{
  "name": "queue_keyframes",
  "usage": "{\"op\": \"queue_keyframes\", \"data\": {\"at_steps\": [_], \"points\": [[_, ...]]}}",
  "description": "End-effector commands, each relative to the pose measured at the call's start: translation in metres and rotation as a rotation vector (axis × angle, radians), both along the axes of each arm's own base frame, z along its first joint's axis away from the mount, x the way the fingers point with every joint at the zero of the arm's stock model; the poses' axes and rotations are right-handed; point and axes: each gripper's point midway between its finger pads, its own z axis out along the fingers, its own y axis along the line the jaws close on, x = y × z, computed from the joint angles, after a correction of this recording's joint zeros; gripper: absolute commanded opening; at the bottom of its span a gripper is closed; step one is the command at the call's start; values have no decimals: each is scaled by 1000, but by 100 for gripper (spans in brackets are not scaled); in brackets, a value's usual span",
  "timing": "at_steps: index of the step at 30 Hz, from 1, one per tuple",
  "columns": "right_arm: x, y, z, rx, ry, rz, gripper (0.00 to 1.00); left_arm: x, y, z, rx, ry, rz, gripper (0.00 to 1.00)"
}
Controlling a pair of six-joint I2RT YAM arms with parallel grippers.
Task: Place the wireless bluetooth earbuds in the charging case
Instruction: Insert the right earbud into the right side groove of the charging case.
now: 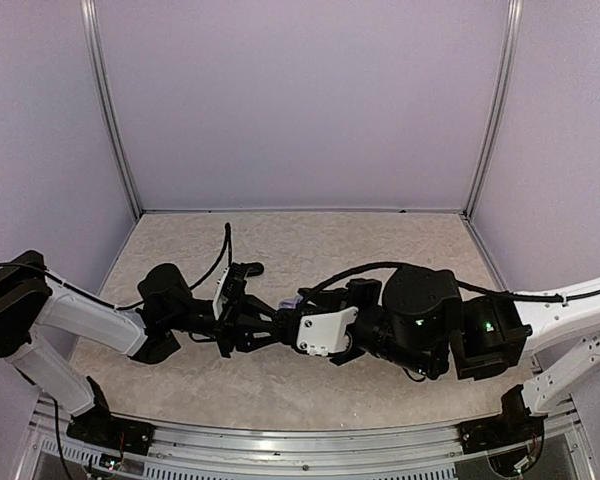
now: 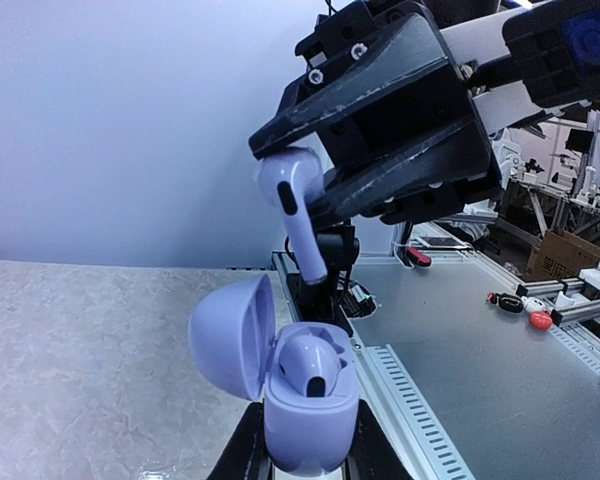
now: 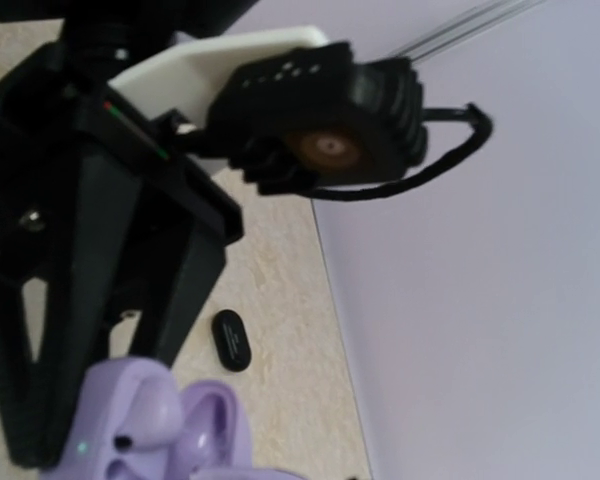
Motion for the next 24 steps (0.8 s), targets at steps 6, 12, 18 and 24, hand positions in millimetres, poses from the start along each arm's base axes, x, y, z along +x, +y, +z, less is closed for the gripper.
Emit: {"op": "queue_keyframes", "data": {"at_steps": [6,12,18,24], "points": [[0,6,2,34,-13,-22,18,6,-4,21,-68,-2,8,0],[1,4,-3,23,-5,-26,18,10,-2,24,-75,3,24,0],[2,4,-8,12,-5,-34,18,11,-2,26,-79,9,33,0],[1,3,-11,2,-4,-35,18,14,-1,27,-84,15,40,0]]}}
